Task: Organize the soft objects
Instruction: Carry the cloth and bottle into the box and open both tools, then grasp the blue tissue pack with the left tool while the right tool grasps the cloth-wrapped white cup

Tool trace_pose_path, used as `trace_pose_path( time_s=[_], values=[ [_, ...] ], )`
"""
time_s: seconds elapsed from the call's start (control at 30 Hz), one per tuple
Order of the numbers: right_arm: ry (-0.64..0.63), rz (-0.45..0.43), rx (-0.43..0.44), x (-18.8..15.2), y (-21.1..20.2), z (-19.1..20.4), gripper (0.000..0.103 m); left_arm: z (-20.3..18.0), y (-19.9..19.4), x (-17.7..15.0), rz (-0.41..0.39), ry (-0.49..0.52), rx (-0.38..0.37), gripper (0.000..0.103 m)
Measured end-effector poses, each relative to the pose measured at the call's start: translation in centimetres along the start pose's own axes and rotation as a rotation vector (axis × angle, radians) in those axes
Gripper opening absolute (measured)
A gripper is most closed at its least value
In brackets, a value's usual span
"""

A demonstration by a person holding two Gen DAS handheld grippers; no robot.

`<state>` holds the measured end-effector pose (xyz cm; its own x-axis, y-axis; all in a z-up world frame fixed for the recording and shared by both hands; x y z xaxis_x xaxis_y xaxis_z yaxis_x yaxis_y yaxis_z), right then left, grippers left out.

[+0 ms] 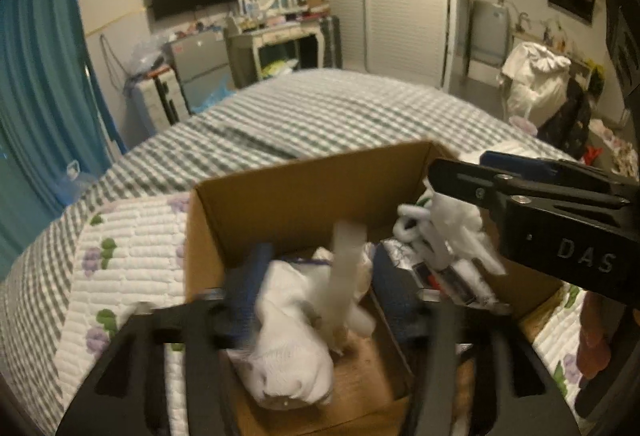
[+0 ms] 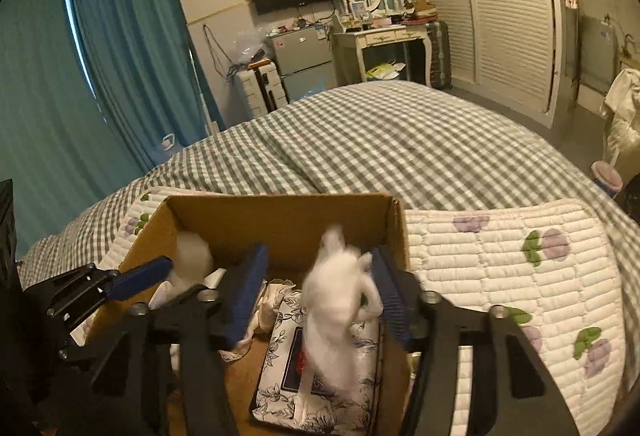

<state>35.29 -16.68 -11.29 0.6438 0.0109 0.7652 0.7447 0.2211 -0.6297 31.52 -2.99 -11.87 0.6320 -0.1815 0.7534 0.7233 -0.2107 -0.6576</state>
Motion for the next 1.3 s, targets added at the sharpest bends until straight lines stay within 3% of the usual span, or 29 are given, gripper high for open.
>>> trace_pose_path(
  time_s=[0.2, 0.37, 0.43, 0.63, 0.7, 0.77, 0.97, 1.23, 1.3],
  values=[
    [-0.019, -0.082, -0.029, 2.9, -7.4, 0.4, 0.061, 0.2, -6.5, 2.6, -0.091, -0.028, 0.024, 0.074],
    [-0.028, -0.171, -0.045, 4.9, -16.2, 0.9, 0.065, 0.2, -15.2, 4.2, -0.197, -0.027, 0.060, 0.075],
    [-0.038, -0.198, -0.048, 5.0, -19.7, 1.3, 0.068, 0.1, -18.3, 4.2, -0.227, -0.026, 0.074, 0.084],
    [-0.085, -0.207, -0.041, 3.1, -26.9, 2.3, 0.089, 1.0, -25.3, 1.8, -0.281, -0.052, 0.109, 0.089],
    [-0.105, -0.212, -0.061, 1.8, -28.2, 2.4, 0.100, 1.5, -26.0, 0.5, -0.270, -0.063, 0.128, 0.097],
    [-0.112, -0.216, -0.072, 0.2, -28.9, 2.4, 0.103, 2.1, -26.1, -1.2, -0.258, -0.074, 0.144, 0.097],
    [-0.123, -0.134, -0.083, -5.6, -25.6, 2.8, 0.103, 4.5, -22.3, -5.9, -0.168, -0.095, 0.187, 0.097],
    [-0.057, 0.131, -0.107, -14.6, -12.2, 2.0, 0.103, 7.6, -14.1, -13.1, -0.017, -0.146, 0.143, 0.097],
    [-0.044, 0.179, -0.141, -16.4, -9.6, 1.4, 0.092, 7.9, -12.3, -14.2, 0.021, -0.150, 0.127, 0.097]
  ],
)
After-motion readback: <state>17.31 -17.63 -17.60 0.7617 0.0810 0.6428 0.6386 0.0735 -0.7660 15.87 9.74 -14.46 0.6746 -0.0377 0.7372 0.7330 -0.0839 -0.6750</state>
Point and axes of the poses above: each gripper's, at about its wrist camera, not at the fingertips, and y roughly the way its jaws point, z to its left, x to its top, the point moved 4 cm from there along y, roughly the way its jaws point, and after that the axes turned 6 degrees about -x, right-handed, at the moved point
